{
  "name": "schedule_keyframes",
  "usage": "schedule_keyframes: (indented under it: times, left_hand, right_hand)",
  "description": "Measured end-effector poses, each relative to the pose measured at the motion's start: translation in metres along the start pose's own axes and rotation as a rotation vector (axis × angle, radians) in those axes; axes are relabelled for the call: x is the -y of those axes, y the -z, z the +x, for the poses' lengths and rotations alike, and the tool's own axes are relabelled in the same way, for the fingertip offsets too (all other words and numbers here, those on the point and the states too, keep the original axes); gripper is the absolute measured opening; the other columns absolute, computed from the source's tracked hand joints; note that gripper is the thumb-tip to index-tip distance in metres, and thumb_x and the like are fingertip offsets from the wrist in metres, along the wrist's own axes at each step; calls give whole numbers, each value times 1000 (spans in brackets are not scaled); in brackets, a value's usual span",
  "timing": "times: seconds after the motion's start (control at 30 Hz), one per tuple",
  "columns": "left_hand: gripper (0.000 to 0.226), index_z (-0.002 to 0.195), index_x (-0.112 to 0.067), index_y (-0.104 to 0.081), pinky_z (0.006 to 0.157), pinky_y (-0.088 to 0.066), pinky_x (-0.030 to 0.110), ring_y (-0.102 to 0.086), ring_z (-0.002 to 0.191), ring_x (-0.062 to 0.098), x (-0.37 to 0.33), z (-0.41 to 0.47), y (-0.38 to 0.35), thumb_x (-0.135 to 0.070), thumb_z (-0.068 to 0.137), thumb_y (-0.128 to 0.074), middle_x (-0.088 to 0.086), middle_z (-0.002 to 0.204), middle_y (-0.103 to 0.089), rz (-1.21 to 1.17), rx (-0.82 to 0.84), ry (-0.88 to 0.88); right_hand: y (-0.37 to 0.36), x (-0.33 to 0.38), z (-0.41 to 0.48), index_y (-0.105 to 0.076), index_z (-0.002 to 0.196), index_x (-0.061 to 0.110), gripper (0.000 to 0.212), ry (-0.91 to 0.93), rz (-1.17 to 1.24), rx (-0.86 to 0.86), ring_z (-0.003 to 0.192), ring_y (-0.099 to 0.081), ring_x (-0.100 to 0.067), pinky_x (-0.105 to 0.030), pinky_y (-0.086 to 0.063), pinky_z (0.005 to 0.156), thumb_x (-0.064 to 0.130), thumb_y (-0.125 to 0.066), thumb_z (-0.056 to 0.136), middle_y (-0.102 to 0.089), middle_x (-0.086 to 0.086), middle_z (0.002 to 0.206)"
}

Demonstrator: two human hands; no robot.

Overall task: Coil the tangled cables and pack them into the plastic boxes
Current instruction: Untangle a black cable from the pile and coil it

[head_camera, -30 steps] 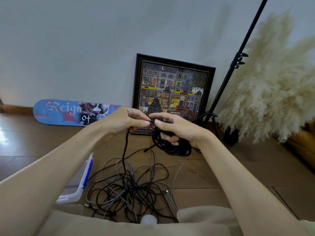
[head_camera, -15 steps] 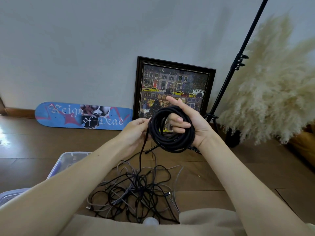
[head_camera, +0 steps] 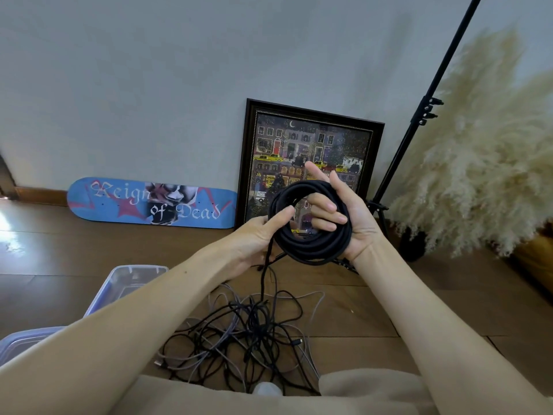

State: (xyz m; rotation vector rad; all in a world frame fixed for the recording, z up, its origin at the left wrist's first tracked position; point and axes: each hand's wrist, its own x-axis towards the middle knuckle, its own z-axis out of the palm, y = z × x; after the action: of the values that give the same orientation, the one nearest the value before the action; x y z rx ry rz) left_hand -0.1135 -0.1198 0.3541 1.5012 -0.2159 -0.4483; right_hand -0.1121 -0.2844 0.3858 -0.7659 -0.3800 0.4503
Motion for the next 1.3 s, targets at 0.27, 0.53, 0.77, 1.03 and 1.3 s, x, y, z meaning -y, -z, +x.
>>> schedule_keyframes:
  times: [0.27,0.53,0.77,1.03,1.3]
  left_hand:
    - [8,85,-15,-62,67,-43,27,-59,64,10,2,1,-8,-18,88,-56,-4,61,-67,-85,-128,-4]
    - [17,78,-13,-55,68,-44,31,-55,56,15,2,10,-5,-13,92,-46,0,49,-61,-133,-389,-89]
    - [14,80,-14,-51,47,-49,24,-57,41,8,-9,15,16,-13,92,-44,0,54,-60,-467,-531,-32]
    - [22,71,-13,-40,36,-47,20,-57,42,13,-18,13,38,-12,93,-39,1,43,-52,-628,-599,-16]
    - [28,118,-9,-50,49,-53,31,-58,71,19,-2,15,62,-20,96,-40,10,98,-59,-577,-693,58]
  right_hand:
    - [-2,-7,1,-45,133,18,43,9,-22,-154,29,-34,-4,-12,-26,31,36,-40,94,-43,4,48]
    - [6,-17,12,-59,115,8,52,4,-272,-551,64,-59,-17,-28,-54,60,51,-35,99,-59,-7,77]
    - [24,-57,8,-55,131,13,51,-633,-907,-446,89,-66,-19,-27,-55,69,-13,-48,87,-63,-12,114]
    - [28,-98,19,-56,113,10,28,-800,-1964,-268,95,-58,-24,-33,-51,77,33,-53,97,-56,-8,114]
    - [7,-52,23,-65,104,-4,22,9,-1240,-571,62,-68,-19,-25,-58,54,-7,-44,97,-65,-7,90]
